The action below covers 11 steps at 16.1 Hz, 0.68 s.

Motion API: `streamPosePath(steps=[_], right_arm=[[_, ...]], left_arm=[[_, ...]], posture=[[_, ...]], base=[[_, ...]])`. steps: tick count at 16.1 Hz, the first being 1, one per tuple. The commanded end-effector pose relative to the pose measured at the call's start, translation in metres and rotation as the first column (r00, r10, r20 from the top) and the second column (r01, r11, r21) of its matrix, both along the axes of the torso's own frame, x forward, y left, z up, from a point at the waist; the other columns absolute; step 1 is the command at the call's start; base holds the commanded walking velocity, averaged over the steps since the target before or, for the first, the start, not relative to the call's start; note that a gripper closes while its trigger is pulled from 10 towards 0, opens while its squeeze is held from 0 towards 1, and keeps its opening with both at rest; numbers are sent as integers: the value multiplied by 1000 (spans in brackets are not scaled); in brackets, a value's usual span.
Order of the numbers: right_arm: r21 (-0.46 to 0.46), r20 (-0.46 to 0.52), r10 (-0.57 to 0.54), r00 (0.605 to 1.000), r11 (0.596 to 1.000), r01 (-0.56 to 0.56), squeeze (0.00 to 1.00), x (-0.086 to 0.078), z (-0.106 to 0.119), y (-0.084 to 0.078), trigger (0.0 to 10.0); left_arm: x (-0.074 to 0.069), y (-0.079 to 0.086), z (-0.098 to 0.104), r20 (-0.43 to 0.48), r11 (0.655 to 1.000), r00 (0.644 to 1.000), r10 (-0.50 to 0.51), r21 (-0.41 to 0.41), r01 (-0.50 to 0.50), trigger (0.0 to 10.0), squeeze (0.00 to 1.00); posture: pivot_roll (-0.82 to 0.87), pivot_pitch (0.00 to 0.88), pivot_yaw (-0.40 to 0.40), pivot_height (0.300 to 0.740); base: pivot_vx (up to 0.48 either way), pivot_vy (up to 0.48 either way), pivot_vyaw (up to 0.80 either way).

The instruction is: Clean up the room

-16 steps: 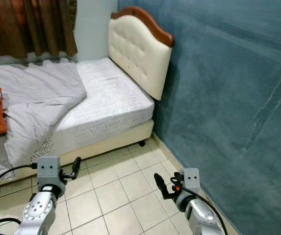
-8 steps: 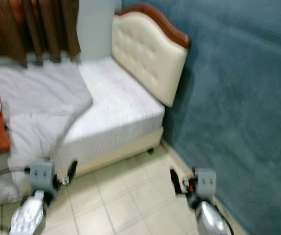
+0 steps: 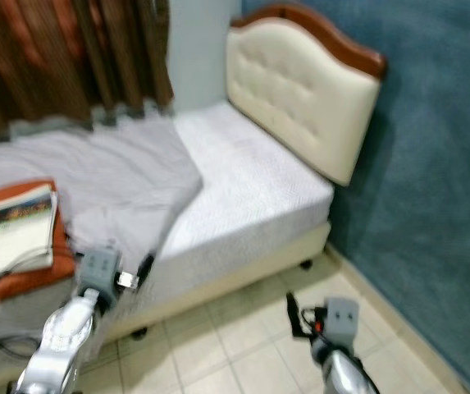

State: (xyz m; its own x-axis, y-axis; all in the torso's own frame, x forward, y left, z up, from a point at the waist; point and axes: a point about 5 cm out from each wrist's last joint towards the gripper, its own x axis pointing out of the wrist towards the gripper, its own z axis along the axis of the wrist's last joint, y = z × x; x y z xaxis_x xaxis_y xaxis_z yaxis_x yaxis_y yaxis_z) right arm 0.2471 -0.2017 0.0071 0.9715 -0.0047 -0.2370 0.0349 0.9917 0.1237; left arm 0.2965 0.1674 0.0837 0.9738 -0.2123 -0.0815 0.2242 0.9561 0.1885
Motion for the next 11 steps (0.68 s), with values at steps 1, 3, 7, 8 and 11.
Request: streamPosePath(steps=[1, 3, 7, 8, 11], right_arm=[[-41, 58, -47, 997, 998, 49, 0, 1, 12, -2, 10000], [-47, 63, -114, 992, 992, 117, 0, -9, 16, -11, 10000], [-5, 80, -102, 992, 995, 103, 0, -16, 22, -6, 10000], [-2, 75, -100, 992, 995, 101, 0, -16, 23, -6, 10000], [-3, 46, -44, 998, 999, 45, 0, -16, 23, -6, 10000]], left_arm=[[1, -1, -11, -62, 1000, 998, -30, -6, 29, 10000, 0], [10, -19, -9, -68, 996, 994, -88, -32, 86, 10000, 0], [10, -27, -19, -113, 993, 992, -57, -113, 45, 10000, 0], [9, -27, -23, -124, 993, 991, -42, -117, 27, 10000, 0], [-1, -17, -33, -152, 985, 988, 37, -163, -62, 10000, 0]], posture=[[-73, 0, 75, 740], [-131, 0, 100, 740], [-176, 0, 101, 740], [-175, 0, 99, 740], [-158, 0, 73, 740]], base=[[0, 0, 0], [0, 0, 0], [0, 0, 584], [0, 0, 531], [0, 129, 525]])
